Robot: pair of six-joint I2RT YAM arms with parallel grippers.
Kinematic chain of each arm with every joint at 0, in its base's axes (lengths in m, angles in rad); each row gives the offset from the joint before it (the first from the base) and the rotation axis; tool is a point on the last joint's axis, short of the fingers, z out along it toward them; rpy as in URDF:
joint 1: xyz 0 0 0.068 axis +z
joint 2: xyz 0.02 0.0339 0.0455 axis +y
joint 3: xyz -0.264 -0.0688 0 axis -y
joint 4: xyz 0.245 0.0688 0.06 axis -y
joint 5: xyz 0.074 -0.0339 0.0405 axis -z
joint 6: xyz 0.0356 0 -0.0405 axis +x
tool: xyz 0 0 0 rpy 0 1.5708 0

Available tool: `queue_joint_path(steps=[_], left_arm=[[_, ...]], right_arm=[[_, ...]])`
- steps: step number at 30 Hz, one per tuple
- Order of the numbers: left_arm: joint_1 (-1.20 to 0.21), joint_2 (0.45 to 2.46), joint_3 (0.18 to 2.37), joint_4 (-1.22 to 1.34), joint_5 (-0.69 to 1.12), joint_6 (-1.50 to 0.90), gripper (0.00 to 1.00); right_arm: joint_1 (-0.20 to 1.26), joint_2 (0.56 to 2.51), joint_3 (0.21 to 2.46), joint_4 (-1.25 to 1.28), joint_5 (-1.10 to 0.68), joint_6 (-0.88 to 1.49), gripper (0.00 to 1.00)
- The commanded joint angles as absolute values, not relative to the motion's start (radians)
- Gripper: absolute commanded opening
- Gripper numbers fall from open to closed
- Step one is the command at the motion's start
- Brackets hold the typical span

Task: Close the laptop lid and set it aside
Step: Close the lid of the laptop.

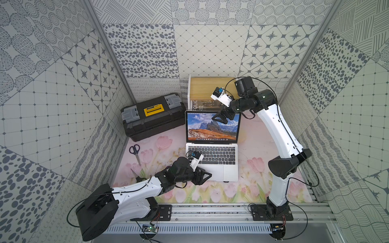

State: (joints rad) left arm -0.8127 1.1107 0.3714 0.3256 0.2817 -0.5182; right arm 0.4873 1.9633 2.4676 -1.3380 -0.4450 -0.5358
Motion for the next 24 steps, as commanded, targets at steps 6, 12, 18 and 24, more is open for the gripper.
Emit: queue_joint_path(steps=[6,12,18,24], left_arm=[[-0.845,1.199,0.35,0.469,0.208,-0.572,0.62],[-0.853,1.275,0.344,0.545,0.203,-0.621,0.57],[-0.866,1.285,0.338,0.549,0.176,-0.632,0.56],[-0.867,1.285,0.324,0.551,0.161,-0.639,0.54]], right_arm=[[0.501,2.024,2.565,-1.459,-0.435,-0.603,0.97],[0.505,2.044,2.573,-1.462,-0.449,-0.626,0.95],[0.504,2.052,2.576,-1.464,-0.448,-0.655,0.94],[0.506,2.06,2.576,-1.467,-0.476,-0.679,0.9]])
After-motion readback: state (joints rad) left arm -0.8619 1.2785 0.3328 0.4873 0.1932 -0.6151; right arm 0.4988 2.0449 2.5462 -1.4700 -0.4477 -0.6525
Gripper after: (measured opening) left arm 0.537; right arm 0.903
